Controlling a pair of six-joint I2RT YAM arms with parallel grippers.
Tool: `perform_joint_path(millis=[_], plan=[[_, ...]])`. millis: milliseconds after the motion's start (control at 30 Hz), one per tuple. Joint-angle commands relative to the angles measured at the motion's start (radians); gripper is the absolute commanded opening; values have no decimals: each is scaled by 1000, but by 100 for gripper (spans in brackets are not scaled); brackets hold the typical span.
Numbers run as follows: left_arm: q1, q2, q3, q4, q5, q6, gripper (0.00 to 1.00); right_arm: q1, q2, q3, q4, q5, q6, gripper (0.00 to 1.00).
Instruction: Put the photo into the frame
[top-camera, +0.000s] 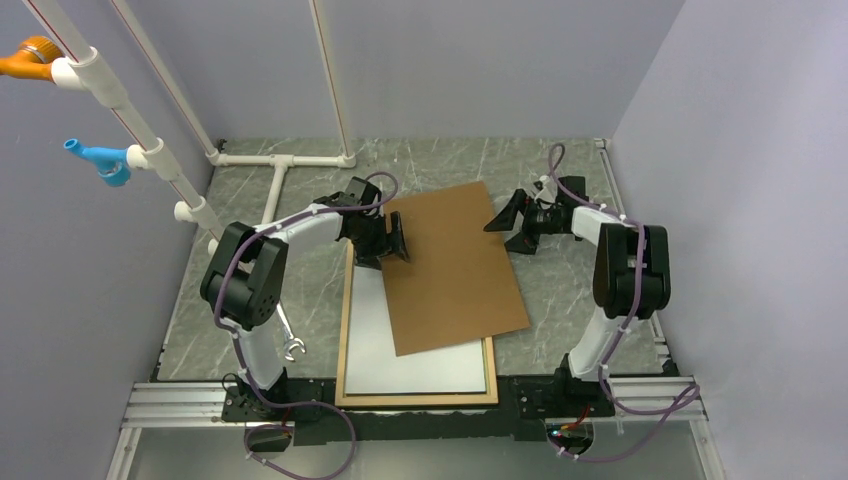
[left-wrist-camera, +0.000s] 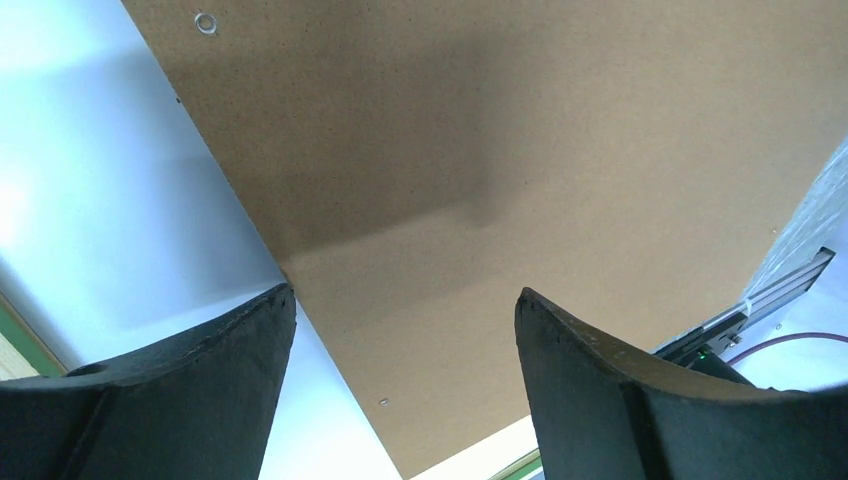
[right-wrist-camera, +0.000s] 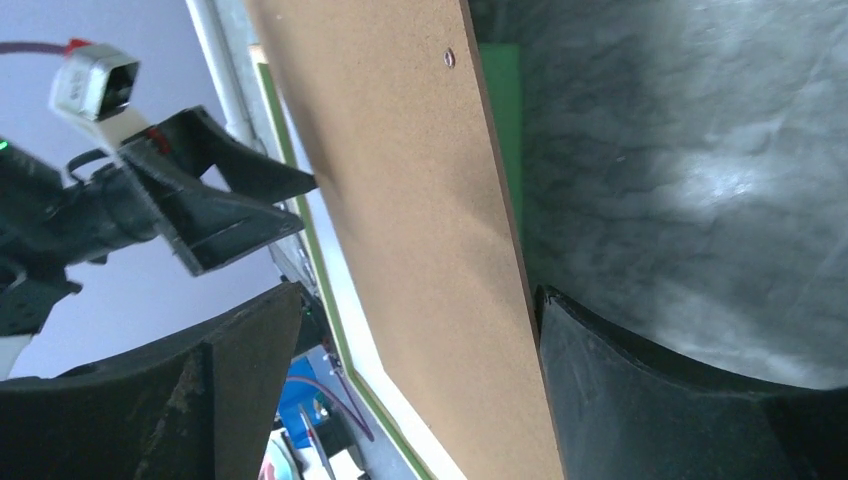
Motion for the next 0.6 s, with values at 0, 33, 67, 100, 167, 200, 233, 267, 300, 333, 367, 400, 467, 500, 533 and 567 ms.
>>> perform_joint_path(millis=[0,33,67,100,167,200,233,267,300,333,367,400,467,500,533,567], plan=[[-11,13,9,50,66,-15,83,19,-143,-16,2,-160,50,86],[-11,13,8,46,64,-14,83,20,-164,-19,-9,-167,51,85],[-12,13,8,44,59,-13,83,20,-186,-23,-16,-178,53,84],[-11,13,6,44,59,-13,83,20,-208,-27,-20,-196,57,83],[-12,10,0,50,60,-15,83,20,-250,-41,-19,-224,74,81],[-12,10,-3,53,62,-17,83,21,-268,-46,-14,-242,85,80],[-12,11,-6,54,62,-18,83,23,-283,-47,-19,-254,90,79],[-12,9,-8,54,65,-20,83,28,-300,-42,-36,-264,86,78],[-11,8,-10,56,66,-20,83,38,-310,-32,-60,-269,73,78],[-12,7,-11,58,67,-22,82,42,-317,-14,-99,-264,50,77],[-12,4,-11,60,67,-23,82,70,-322,8,-150,-243,18,77],[-12,2,-11,60,66,-22,82,89,-325,31,-198,-221,-12,77],[-13,-3,-12,57,62,-20,82,123,-326,69,-268,-174,-44,76],[-13,-6,-12,56,60,-20,82,140,-328,82,-295,-150,-50,74],[-13,-10,-12,53,58,-18,82,155,-331,94,-311,-125,-51,70],[-13,-13,-14,50,57,-16,82,170,-334,108,-322,-94,-44,66]])
